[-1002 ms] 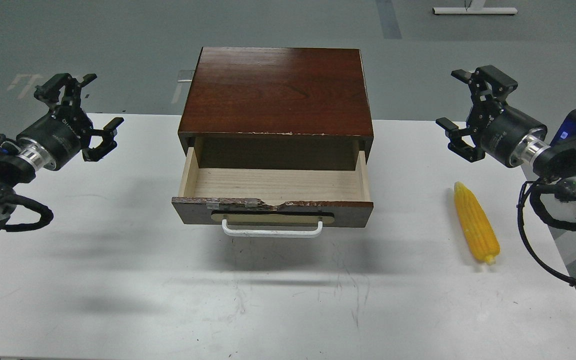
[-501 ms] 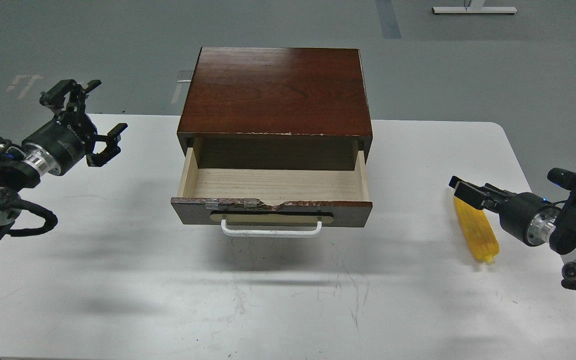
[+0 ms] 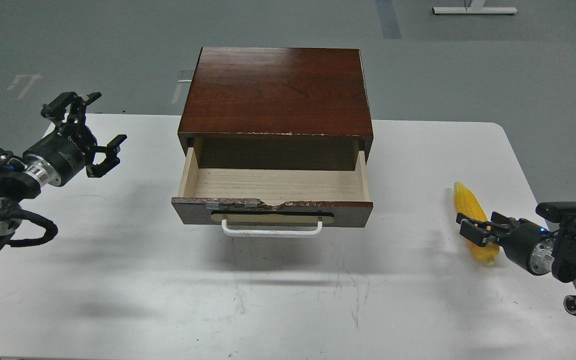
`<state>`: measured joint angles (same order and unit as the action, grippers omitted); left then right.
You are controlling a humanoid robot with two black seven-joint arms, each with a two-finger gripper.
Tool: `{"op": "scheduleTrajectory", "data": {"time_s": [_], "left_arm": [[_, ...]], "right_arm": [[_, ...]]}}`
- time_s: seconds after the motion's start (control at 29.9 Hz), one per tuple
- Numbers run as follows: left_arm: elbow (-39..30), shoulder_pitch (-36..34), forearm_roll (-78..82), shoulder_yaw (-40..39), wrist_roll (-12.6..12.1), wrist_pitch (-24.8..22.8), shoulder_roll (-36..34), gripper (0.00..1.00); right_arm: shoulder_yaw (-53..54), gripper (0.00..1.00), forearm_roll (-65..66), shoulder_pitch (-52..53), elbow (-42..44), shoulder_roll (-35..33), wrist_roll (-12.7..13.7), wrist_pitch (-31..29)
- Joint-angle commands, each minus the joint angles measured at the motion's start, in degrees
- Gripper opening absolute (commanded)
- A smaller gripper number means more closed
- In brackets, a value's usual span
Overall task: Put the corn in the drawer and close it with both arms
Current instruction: 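Lower the right gripper onto the yellow corn cob and grasp it, then lift the corn with the right gripper and carry it over the drawer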
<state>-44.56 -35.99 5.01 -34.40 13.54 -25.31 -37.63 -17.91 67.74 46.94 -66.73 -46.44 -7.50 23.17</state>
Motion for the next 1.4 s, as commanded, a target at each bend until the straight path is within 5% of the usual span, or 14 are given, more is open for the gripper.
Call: {"op": "scheduleTrajectory", "data": {"time_s": [0.0,0.1,0.2,0.3,0.47,0.57,0.67,0.7,0.9,1.24,1.37], "left_arm": [[0.0,0.5,0.0,-0.2,0.1,-0.1,-0.2,0.98],[0.0,1.0,0.0,-0.3,0.1,-0.1,-0.6,0.98],[0.0,1.2,0.0,-0.3,0.1,-0.1,-0.9,0.98],[0.0,1.2,0.0,-0.3,0.1,-0.1,-0.9,0.98],[0.0,1.2,0.0,-0.3,0.1,0.1,-0.8,0.98],[0.0,1.1,0.0,-0.3,0.1,0.1,-0.8,0.98],[0.0,1.1,0.0,-0.3,0.1,0.0,-0.9,0.98],[0.0,1.1,0.0,-0.3,0.1,0.0,-0.9,0.98],[0.0,1.2,0.0,-0.4,0.1,0.1,-0.9,0.98],[0.0,1.2,0.0,-0.7,0.2,0.0,-3.0,0.98],[0.0,1.3,-0.1,-0.7,0.5,-0.1,-4.1,0.98]], "right_arm": [[0.0,0.69,0.0,-1.6,1.7,3.0,0.6,0.0],[-0.2,0.51,-0.1,-1.9,2.0,5.2,2.7,0.0],[-0.6,0.11,-0.1,-1.9,2.0,5.2,5.1,0.7],[-0.7,0.00,0.0,-1.2,2.6,4.8,5.0,3.0],[-0.7,0.00,0.4,3.8,2.7,2.8,2.2,3.4],[-0.7,0.00,3.4,12.3,3.9,1.4,-3.6,4.2],[-0.6,0.00,9.9,20.2,6.1,1.2,-13.9,4.8],[-0.6,0.00,14.8,24.3,6.4,1.4,-20.5,4.8],[-0.6,0.00,31.9,37.3,6.5,6.6,-20.5,4.8],[-1.6,0.00,45.1,35.2,6.5,22.5,-20.5,4.8],[-2.4,0.14,45.0,34.4,7.4,26.7,-20.5,4.8]]}}
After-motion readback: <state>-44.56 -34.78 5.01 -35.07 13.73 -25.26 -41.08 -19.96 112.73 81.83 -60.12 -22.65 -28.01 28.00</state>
